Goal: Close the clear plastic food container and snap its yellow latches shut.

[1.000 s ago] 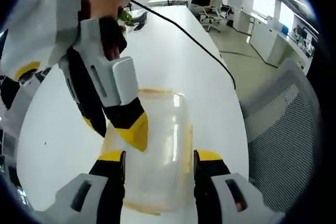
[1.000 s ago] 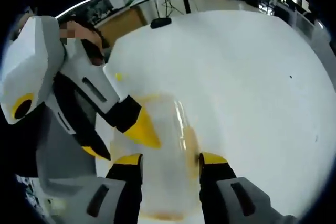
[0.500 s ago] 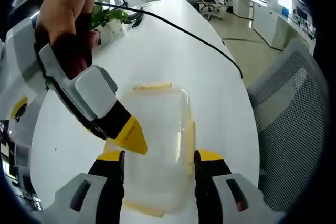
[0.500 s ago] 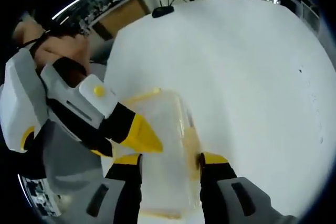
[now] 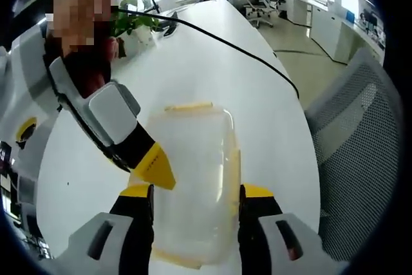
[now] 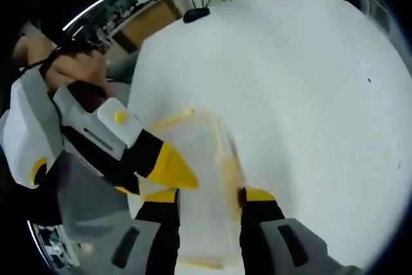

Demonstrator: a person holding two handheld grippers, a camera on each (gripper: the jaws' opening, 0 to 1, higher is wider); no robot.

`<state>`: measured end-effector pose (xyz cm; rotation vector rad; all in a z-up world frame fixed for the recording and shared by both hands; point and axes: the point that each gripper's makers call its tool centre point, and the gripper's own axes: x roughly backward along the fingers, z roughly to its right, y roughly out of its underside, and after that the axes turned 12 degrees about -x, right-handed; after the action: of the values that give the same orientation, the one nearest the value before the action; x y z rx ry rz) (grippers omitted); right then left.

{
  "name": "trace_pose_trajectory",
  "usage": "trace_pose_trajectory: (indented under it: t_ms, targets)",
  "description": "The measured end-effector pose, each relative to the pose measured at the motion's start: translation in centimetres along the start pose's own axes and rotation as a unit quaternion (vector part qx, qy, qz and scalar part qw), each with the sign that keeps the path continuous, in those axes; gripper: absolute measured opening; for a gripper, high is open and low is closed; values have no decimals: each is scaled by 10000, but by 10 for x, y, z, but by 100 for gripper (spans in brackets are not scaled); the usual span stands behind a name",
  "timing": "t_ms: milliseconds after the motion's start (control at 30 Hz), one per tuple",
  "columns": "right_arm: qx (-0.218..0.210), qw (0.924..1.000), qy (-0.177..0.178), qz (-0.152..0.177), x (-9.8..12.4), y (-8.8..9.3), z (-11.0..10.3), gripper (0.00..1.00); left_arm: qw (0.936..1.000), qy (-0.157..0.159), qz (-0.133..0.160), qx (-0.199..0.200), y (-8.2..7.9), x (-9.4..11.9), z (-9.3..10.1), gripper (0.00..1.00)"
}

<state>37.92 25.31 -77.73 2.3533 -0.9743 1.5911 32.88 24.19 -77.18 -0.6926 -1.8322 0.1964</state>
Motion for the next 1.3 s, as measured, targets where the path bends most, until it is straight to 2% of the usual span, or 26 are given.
trace_pose_trajectory:
  t_ms: [33,200,233,367,433,567,633,767,900,1033,1100,1167,1200,1233,1300]
  targets:
    - [-138,9998,-71,-85,-1,3,-1,30,10000,5,34,-80,0,0,0,51]
    - [-30,9996,-53,-271,-2,0,0,29,10000,50,-22,-46,2,-2,-1,50]
    - [-79,9995,13,-312,-2,1,1,29,9999,-90,-104,-44,5,-3,-4,49]
    - [-102,9994,-20,-339,-1,2,3,30,9999,-51,-57,-76,2,-4,-1,50]
    - [-74,9994,-6,-335,-1,2,3,31,9999,-76,59,-112,2,-3,0,51]
    - [-135,9991,71,-400,-2,1,2,33,9999,-129,8,-108,1,-3,1,52]
    - [242,9991,152,-302,0,-1,1,33,9998,-151,1,-157,1,-3,0,52]
    - [334,9989,214,-244,2,-1,0,33,9997,-138,-54,-203,0,-3,0,53]
    - [224,9993,273,-110,3,0,1,33,9996,-124,-32,-256,0,-3,-1,53]
    - [437,9985,323,-95,4,0,0,33,9987,-119,-145,-473,0,-3,2,54]
    - [529,9980,348,-49,5,-1,-2,33,9988,-63,-139,-455,-1,-2,3,57]
    - [814,9958,424,31,5,-4,-2,33,9998,129,72,125,-8,-2,10,66]
    - [884,9950,445,138,6,-6,-3,33,9994,183,97,261,-9,-1,12,70]
    - [918,9945,483,155,7,-5,-3,34,9993,171,26,319,-7,1,10,75]
    - [1091,9922,578,154,9,-2,-1,38,9996,159,68,240,-10,3,8,82]
